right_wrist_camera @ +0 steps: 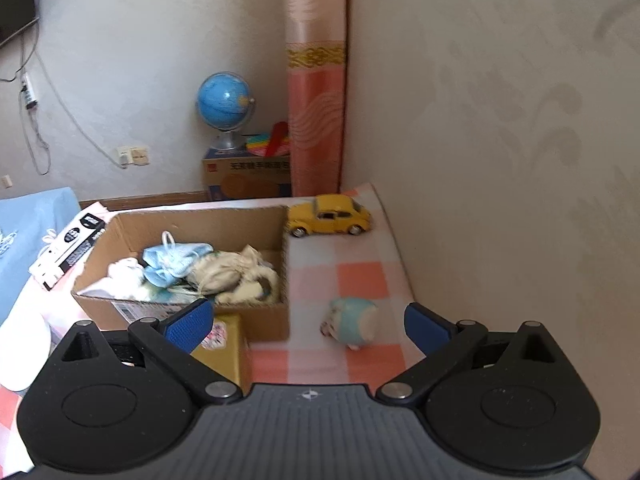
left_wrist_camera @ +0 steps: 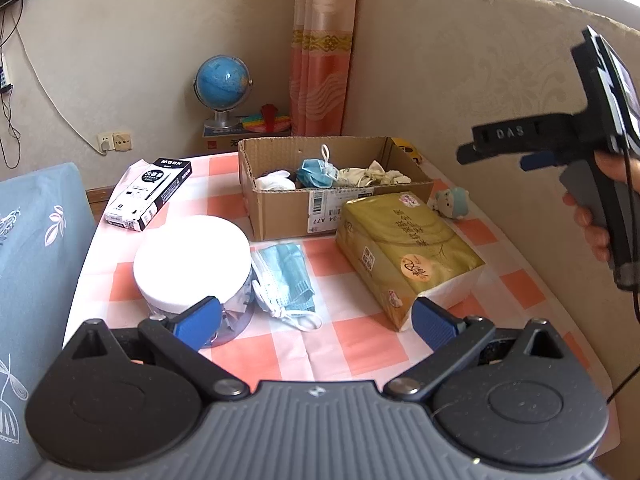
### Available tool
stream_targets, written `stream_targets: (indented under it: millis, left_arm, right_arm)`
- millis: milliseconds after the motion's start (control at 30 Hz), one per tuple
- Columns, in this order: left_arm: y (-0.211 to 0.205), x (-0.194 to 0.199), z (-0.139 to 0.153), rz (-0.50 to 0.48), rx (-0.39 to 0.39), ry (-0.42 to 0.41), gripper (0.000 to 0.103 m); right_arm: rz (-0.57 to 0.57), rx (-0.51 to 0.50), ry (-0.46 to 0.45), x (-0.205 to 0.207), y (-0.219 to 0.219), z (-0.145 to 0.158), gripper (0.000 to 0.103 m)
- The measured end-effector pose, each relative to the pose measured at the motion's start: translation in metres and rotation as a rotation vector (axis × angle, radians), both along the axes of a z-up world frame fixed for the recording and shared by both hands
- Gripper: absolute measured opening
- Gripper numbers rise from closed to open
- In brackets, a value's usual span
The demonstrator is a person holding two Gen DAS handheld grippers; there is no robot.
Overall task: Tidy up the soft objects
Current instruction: 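Move the right gripper to the light-blue plush toy and close on it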
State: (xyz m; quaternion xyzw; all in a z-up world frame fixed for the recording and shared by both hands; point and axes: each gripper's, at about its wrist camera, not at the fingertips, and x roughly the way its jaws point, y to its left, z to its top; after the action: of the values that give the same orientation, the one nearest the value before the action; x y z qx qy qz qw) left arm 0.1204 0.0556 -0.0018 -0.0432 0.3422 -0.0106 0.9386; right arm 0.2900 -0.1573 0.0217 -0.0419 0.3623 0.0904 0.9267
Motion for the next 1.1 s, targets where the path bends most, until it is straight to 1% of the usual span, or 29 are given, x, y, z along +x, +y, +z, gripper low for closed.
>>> stream_targets:
  millis: [100,200,367,433,500,633,767,833,900,1100]
  left_arm:
    - [0.000,-0.002,0.000,-0.001,-0.007,-0.001,0.101]
    - [0.000,-0.002,-0.001,0.003,-0.004,-0.003,0.101]
    - [-0.002,0.000,-0.004,0.014,0.035,0.005,0.101]
    - [-0.004,0.001,-0.006,0.010,0.056,0.004,0.101]
    - [-0.005,0.004,-0.008,0.001,0.065,0.008,0.101]
    - [-0.002,0.009,-0.012,-0.008,0.050,0.024,0.101]
    - [0.002,0.016,-0.018,0.001,0.030,0.049,0.101]
    - [0.004,0.018,-0.021,0.002,0.017,0.059,0.101]
    - [0.004,0.020,-0.023,0.002,0.009,0.067,0.101]
    - [0.002,0.023,-0.028,-0.006,0.011,0.082,0.101]
  right_arm:
    - [-0.045,-0.011,0.012,0.002,-0.007,-0.005,0.099]
    - [-0.071,0.023,0.049,0.010,-0.016,-0.011,0.087]
    - [-0.103,0.076,0.122,0.030,-0.022,-0.024,0.080]
    - [-0.116,0.072,0.138,0.037,-0.021,-0.030,0.073]
    - [-0.129,0.064,0.154,0.047,-0.018,-0.037,0.070]
    - [-0.149,0.080,0.187,0.067,-0.018,-0.050,0.067]
    - [-0.165,0.071,0.205,0.080,-0.018,-0.061,0.066]
    - [-0.172,0.065,0.208,0.083,-0.018,-0.065,0.059]
    - [-0.174,0.069,0.219,0.086,-0.019,-0.070,0.057]
    - [-0.173,0.065,0.218,0.091,-0.022,-0.078,0.057]
